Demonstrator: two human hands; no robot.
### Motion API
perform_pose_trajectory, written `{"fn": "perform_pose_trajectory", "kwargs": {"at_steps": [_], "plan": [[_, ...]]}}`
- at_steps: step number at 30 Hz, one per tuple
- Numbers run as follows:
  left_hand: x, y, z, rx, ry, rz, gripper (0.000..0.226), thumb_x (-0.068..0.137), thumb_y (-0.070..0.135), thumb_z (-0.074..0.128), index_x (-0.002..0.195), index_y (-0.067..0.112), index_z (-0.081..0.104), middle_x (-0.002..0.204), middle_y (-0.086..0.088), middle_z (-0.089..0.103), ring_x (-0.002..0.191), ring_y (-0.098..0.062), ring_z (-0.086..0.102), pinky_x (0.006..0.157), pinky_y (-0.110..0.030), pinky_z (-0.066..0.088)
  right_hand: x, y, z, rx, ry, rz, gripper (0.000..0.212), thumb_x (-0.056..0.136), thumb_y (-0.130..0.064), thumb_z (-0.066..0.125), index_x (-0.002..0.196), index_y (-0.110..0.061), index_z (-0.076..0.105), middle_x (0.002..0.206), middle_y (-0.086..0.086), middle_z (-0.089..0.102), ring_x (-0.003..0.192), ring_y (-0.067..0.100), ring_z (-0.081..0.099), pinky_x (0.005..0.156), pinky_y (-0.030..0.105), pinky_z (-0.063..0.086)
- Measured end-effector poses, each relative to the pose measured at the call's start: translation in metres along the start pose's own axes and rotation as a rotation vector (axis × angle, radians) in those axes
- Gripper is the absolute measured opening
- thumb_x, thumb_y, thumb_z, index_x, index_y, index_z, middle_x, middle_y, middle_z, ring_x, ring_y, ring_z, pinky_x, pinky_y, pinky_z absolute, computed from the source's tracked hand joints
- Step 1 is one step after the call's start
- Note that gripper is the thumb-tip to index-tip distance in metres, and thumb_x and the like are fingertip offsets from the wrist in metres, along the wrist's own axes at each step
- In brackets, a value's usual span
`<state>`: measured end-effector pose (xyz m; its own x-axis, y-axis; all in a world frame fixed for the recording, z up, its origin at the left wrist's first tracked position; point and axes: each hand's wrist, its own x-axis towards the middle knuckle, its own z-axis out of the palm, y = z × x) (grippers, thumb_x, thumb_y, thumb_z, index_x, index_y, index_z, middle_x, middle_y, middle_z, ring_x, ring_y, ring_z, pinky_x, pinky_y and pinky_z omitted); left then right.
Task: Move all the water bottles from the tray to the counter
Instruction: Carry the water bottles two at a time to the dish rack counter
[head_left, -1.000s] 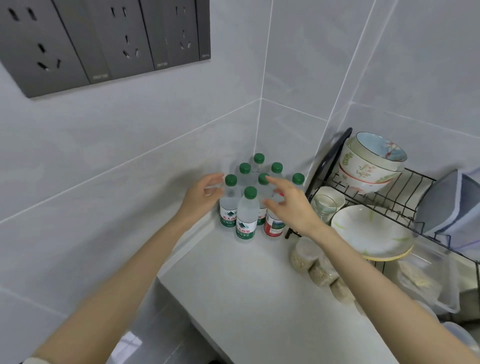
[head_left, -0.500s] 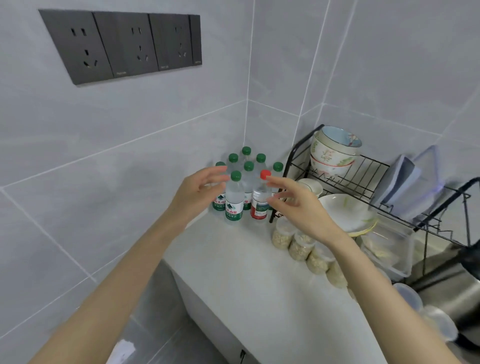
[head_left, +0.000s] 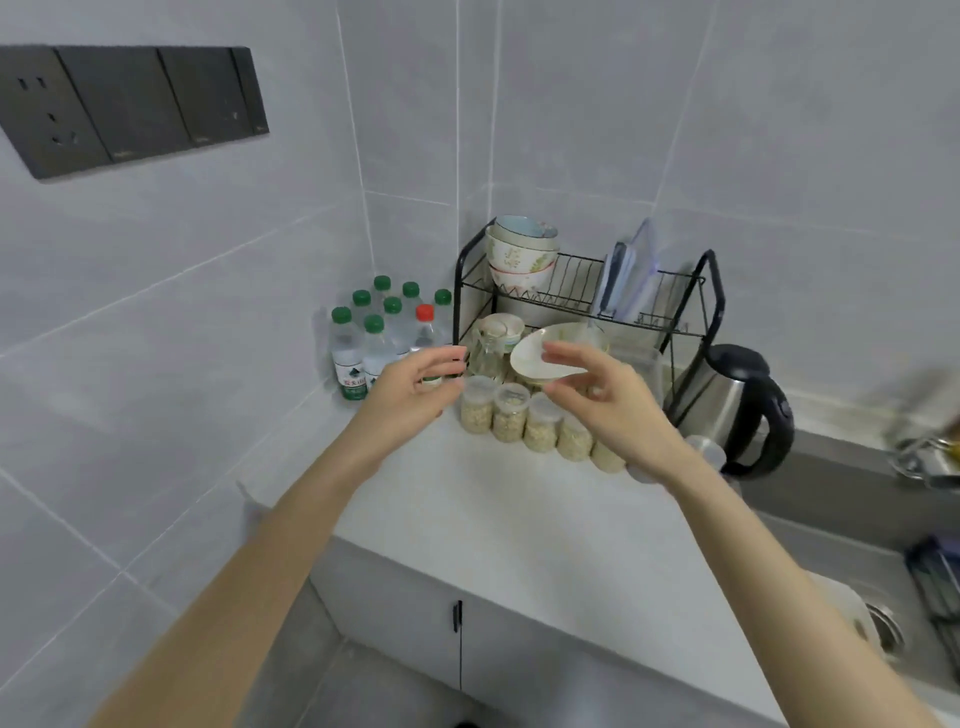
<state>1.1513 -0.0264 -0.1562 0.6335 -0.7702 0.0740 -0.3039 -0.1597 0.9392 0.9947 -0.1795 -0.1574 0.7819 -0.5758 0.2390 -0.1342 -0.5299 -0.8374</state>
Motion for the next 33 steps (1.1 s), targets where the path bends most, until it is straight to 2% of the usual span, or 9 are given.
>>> {"fn": "perform_pose_trajectory", "kwargs": {"at_steps": [7, 12, 15, 18, 20, 23, 26, 30, 33], "plan": [[-0.045, 0.043, 0.077, -0.051, -0.249, 0.099, 0.037, 0.092, 0.012, 0.058, 0.128, 0.022, 0.056, 0.118, 0.007, 0.063, 0.095, -0.002, 0.062, 0.071, -0.010, 0.050, -0.115, -0.005, -0.072, -0.087, 0.240, 0.109, 0.039, 0.090, -0.022, 0.061, 0.128, -0.028, 0.055, 0.124, -0.016, 0.060, 0.103, 0.001, 0.061, 0.081, 0.015, 0.051], [-0.073, 0.077, 0.134, -0.058, -0.397, 0.202, 0.036, 0.092, 0.013, 0.058, 0.126, 0.023, 0.057, 0.123, 0.006, 0.061, 0.107, -0.008, 0.061, 0.091, -0.028, 0.050, -0.193, -0.009, -0.117, -0.131, 0.394, 0.192, 0.041, 0.089, -0.024, 0.063, 0.130, -0.028, 0.055, 0.123, -0.016, 0.061, 0.100, 0.002, 0.063, 0.080, 0.021, 0.052], [-0.098, 0.101, 0.176, -0.071, -0.514, 0.247, 0.035, 0.093, 0.014, 0.057, 0.125, 0.027, 0.056, 0.123, 0.006, 0.061, 0.098, -0.004, 0.062, 0.091, -0.036, 0.051, -0.250, -0.011, -0.144, -0.178, 0.490, 0.247, 0.042, 0.090, -0.023, 0.062, 0.131, -0.029, 0.053, 0.121, -0.017, 0.061, 0.098, 0.000, 0.063, 0.081, 0.017, 0.051], [-0.132, 0.127, 0.225, -0.076, -0.648, 0.295, 0.034, 0.093, 0.015, 0.056, 0.125, 0.028, 0.057, 0.123, 0.007, 0.061, 0.101, -0.004, 0.062, 0.093, -0.035, 0.052, -0.316, -0.013, -0.172, -0.207, 0.617, 0.322, 0.042, 0.090, -0.021, 0.062, 0.131, -0.027, 0.054, 0.122, -0.014, 0.062, 0.101, 0.001, 0.063, 0.086, 0.021, 0.052], [-0.160, 0.143, 0.258, -0.077, -0.743, 0.337, 0.035, 0.093, 0.015, 0.056, 0.126, 0.027, 0.056, 0.123, 0.007, 0.062, 0.104, -0.006, 0.061, 0.092, -0.033, 0.053, -0.361, -0.017, -0.188, -0.214, 0.708, 0.366, 0.040, 0.090, -0.019, 0.062, 0.129, -0.028, 0.054, 0.121, -0.014, 0.061, 0.101, 0.003, 0.063, 0.087, 0.023, 0.052], [-0.216, 0.170, 0.318, -0.078, -0.899, 0.402, 0.036, 0.094, 0.015, 0.056, 0.128, 0.026, 0.055, 0.123, 0.007, 0.062, 0.102, -0.002, 0.061, 0.089, -0.027, 0.053, -0.446, -0.028, -0.214, -0.244, 0.830, 0.458, 0.040, 0.091, -0.020, 0.061, 0.130, -0.028, 0.054, 0.122, -0.015, 0.059, 0.103, 0.002, 0.061, 0.082, 0.015, 0.049], [-0.273, 0.193, 0.369, -0.082, -1.012, 0.444, 0.036, 0.093, 0.016, 0.056, 0.128, 0.026, 0.056, 0.124, 0.006, 0.062, 0.101, -0.003, 0.061, 0.091, -0.030, 0.052, -0.524, -0.039, -0.234, -0.268, 0.942, 0.527, 0.037, 0.090, -0.023, 0.061, 0.126, -0.031, 0.056, 0.124, -0.015, 0.060, 0.104, 0.004, 0.061, 0.087, 0.020, 0.049], [-0.371, 0.220, 0.435, -0.116, -1.136, 0.497, 0.036, 0.093, 0.018, 0.057, 0.127, 0.029, 0.056, 0.124, 0.008, 0.060, 0.106, -0.010, 0.061, 0.095, -0.034, 0.052, -0.639, -0.058, -0.257, -0.314, 1.077, 0.603, 0.036, 0.089, -0.019, 0.063, 0.124, -0.030, 0.057, 0.121, -0.012, 0.062, 0.100, 0.004, 0.063, 0.076, 0.005, 0.046], [-0.449, 0.238, 0.483, -0.150, -1.241, 0.517, 0.036, 0.093, 0.017, 0.057, 0.127, 0.027, 0.055, 0.126, 0.006, 0.059, 0.108, -0.012, 0.061, 0.095, -0.034, 0.051, -0.727, -0.075, -0.271, -0.349, 1.159, 0.671, 0.037, 0.090, -0.020, 0.062, 0.125, -0.029, 0.056, 0.122, -0.013, 0.062, 0.100, 0.000, 0.061, 0.075, 0.003, 0.045]]}}
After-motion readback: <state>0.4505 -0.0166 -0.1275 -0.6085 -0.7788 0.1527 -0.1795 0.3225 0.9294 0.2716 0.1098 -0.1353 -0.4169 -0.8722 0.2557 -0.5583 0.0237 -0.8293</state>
